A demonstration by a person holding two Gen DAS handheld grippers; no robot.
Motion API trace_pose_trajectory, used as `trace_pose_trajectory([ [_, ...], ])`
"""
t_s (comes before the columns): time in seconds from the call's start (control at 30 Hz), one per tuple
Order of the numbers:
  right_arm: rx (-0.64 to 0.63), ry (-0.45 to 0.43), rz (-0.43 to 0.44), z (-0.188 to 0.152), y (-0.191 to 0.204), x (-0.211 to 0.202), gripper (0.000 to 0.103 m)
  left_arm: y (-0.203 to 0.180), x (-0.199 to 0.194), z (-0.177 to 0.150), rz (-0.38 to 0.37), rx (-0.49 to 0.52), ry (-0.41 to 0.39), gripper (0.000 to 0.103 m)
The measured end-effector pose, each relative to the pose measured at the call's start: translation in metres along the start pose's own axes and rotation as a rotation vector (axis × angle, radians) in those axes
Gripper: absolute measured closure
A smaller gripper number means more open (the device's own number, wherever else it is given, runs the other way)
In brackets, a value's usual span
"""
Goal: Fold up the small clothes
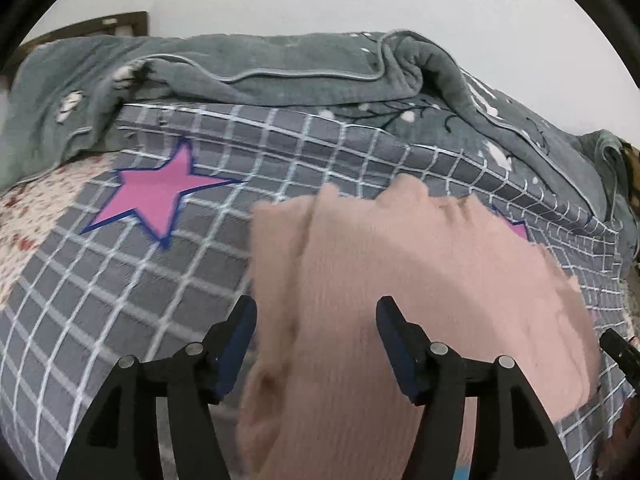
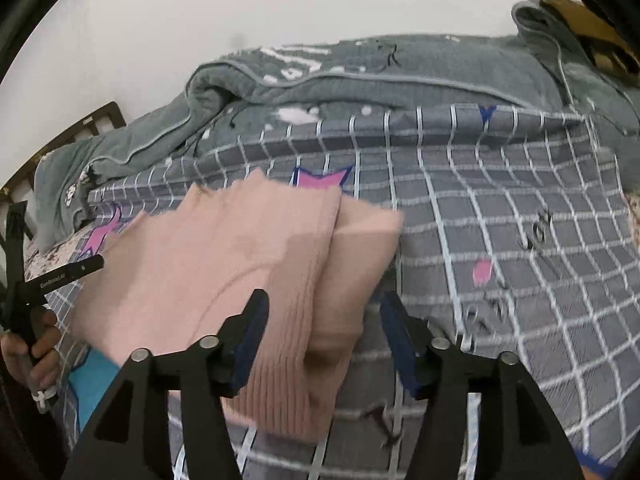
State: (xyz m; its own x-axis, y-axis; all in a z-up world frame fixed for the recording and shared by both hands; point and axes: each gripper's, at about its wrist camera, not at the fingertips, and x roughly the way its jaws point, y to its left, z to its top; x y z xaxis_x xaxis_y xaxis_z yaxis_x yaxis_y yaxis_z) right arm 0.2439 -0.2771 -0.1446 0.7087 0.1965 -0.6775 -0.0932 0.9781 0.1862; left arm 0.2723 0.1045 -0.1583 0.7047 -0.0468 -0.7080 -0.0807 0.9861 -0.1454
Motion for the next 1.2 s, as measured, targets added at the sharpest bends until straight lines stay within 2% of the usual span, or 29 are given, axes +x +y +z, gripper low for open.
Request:
trace_pose_trajectory([
  [0.2, 0.034, 0.043, 0.053, -0.013, 0.006, 0.011, 0.044, 0.02, -0.013, -0.02, -0.074, -0.054, 0.035, 0.04],
  [0.47, 0.093, 0.107, 0.073, -0.009, 0.0, 0.038, 0.039, 0.029, 0.008, -0.026, -0.132, -0.07, 0.087, 0.039],
  [0.8, 0.113, 0.118, 0.108, -0.001, -0.004, 0.051, 0.037, 0.024, 0.027, -0.021, -0.136, -0.094, 0.069, 0.037],
  [0.93, 0.084, 0.124, 0.071, 0.0, 0.002, 0.052, 0.042, 0.022, 0.026, -0.023, -0.119, -0.083, 0.049, 0.037],
  [1.07, 0.112, 0.103, 0.083, 0.002, -0.002, 0.052, 0.05, 0.026, 0.025, -0.024, -0.136, -0.099, 0.037, 0.039],
  [1.2, 0.121, 0.109, 0.095, 0.005, -0.003, 0.053, 0.053, 0.026, 0.025, -0.023, -0.141, -0.102, 0.036, 0.041],
])
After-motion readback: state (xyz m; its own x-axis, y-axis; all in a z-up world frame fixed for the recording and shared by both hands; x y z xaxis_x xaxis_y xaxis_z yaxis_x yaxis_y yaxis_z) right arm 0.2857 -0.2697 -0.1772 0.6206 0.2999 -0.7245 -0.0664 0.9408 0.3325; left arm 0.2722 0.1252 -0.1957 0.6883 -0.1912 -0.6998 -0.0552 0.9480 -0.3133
